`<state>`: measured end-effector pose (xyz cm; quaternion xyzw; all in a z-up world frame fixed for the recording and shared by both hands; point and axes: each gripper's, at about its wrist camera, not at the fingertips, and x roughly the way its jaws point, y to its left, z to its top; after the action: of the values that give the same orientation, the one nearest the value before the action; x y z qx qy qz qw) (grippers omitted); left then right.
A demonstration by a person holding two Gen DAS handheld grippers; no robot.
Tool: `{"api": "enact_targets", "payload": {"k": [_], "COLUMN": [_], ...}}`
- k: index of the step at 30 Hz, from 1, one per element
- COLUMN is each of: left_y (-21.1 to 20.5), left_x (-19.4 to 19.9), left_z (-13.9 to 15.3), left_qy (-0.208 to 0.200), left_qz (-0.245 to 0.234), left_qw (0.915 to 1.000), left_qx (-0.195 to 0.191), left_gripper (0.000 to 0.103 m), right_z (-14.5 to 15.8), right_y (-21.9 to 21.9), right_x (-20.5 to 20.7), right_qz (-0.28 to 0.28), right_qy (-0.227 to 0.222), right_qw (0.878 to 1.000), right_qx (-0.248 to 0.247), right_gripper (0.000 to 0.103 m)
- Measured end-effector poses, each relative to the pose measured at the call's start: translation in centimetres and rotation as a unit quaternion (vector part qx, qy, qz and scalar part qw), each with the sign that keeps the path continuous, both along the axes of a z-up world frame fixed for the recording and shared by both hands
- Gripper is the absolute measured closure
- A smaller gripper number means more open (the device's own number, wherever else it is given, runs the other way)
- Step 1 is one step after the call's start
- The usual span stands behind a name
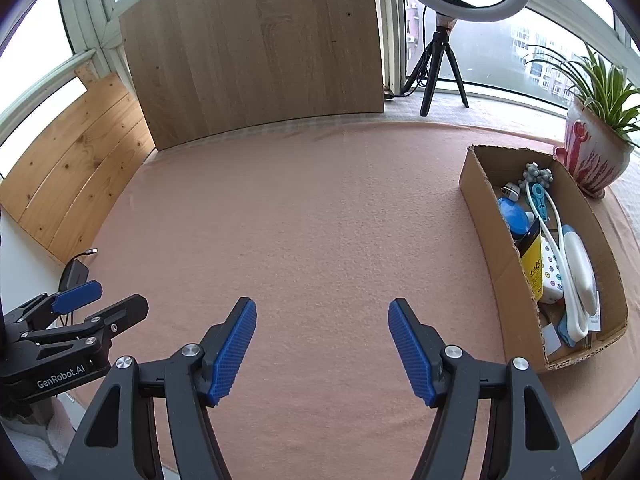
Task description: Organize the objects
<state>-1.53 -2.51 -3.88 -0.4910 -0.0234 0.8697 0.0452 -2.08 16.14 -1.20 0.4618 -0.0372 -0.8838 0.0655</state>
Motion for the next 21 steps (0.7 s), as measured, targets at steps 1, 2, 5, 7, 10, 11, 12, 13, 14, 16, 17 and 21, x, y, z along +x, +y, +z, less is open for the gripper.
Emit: {"api": "enact_targets", "payload": {"k": [1, 2, 5, 7, 10, 11, 12, 13, 14, 16, 17, 21], "left_y": [0.02, 0.04, -0.01, -0.05, -0.08, -0.09, -0.10, -0.10, -0.12, -0.12, -0.09, -0.13], "left_x": [-0.04, -0.05, -0.13, -0.13, -0.12, -0.10, -0.12, -0.13, -0.12, -0.24, -0.27, -0.31], "left_z": [-0.01, -0.03, -0.08, -0.10, -0.13, -0.15, -0.15, -0.15, -0.15, -0.18, -0.18, -0.25], "left_qy": [0.000, 0.000, 0.001, 0.001, 0.001, 0.001, 0.001, 0.001, 0.001, 0.000, 0.000, 0.000], "left_qz": [0.000, 0.000, 0.000, 0.000, 0.000, 0.000, 0.000, 0.000, 0.000, 0.000, 0.000, 0.001], "left_qw": [1.0000, 1.0000, 1.0000, 1.0000, 1.0000, 1.0000, 1.0000, 1.0000, 1.0000, 1.0000, 1.0000, 1.0000], "left_qx": [0.000, 0.000, 0.000, 0.000, 0.000, 0.000, 0.000, 0.000, 0.000, 0.000, 0.000, 0.001], "left_gripper": [0.019, 0.019, 0.019, 0.019, 0.019, 0.019, 0.019, 0.019, 0.019, 0.019, 0.019, 0.019], "right_z": [0.01, 0.03, 0.09, 0.11, 0.10, 0.08, 0.08, 0.08, 0.07, 0.06, 0.06, 0.04], "right_y": [-0.01, -0.02, -0.02, -0.02, 0.05, 0.08, 0.09, 0.11, 0.10, 0.12, 0.12, 0.15], "right_x": [0.01, 0.01, 0.08, 0.09, -0.02, -0.05, -0.07, -0.08, -0.10, -0.09, -0.09, -0.15], "right_qz": [0.000, 0.000, -0.001, -0.003, -0.003, -0.003, -0.003, -0.004, -0.004, -0.003, -0.003, -0.003], "right_qy": [0.000, 0.001, 0.002, 0.004, 0.003, 0.003, 0.003, 0.003, 0.003, 0.003, 0.002, 0.001], "right_qw": [1.000, 1.000, 1.000, 1.000, 1.000, 1.000, 1.000, 1.000, 1.000, 1.000, 1.000, 1.000], "right_qx": [0.001, 0.001, 0.001, 0.003, 0.003, 0.003, 0.003, 0.003, 0.003, 0.003, 0.003, 0.003], "right_gripper": [0.038, 0.038, 0.038, 0.038, 0.038, 0.038, 0.038, 0.038, 0.038, 0.038, 0.038, 0.038]}}
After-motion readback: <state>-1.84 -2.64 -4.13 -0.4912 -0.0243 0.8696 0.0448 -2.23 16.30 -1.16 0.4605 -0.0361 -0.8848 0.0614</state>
